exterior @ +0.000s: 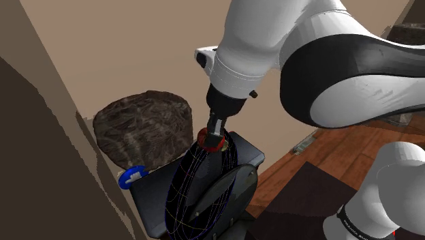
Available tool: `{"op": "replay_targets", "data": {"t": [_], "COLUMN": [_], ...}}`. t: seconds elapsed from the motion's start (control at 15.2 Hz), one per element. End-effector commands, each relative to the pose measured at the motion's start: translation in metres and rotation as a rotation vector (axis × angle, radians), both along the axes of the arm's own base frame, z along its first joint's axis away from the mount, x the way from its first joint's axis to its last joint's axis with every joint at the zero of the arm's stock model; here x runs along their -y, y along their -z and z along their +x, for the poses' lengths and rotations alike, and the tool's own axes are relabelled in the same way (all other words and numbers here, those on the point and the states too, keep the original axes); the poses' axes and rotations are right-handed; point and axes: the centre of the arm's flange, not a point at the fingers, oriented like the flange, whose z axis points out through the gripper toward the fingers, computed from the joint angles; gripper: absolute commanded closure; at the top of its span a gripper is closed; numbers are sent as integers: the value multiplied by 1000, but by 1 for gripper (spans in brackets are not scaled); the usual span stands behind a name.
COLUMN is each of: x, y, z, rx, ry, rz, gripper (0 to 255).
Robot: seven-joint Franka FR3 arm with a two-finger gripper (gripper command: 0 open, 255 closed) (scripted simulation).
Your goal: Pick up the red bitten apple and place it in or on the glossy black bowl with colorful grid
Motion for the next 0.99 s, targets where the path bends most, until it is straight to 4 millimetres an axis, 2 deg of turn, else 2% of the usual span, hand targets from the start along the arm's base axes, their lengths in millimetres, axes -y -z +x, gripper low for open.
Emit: {"op": "replay_targets", "data": {"t": [0.0,0.79,0.92], "x": [-2,-2,-2], "y": [11,75,78], "z": [1,1,1], "rx": [0,0,0], "ry": [1,1,1], "rz": [1,1,1], "gripper": [255,255,255]}}
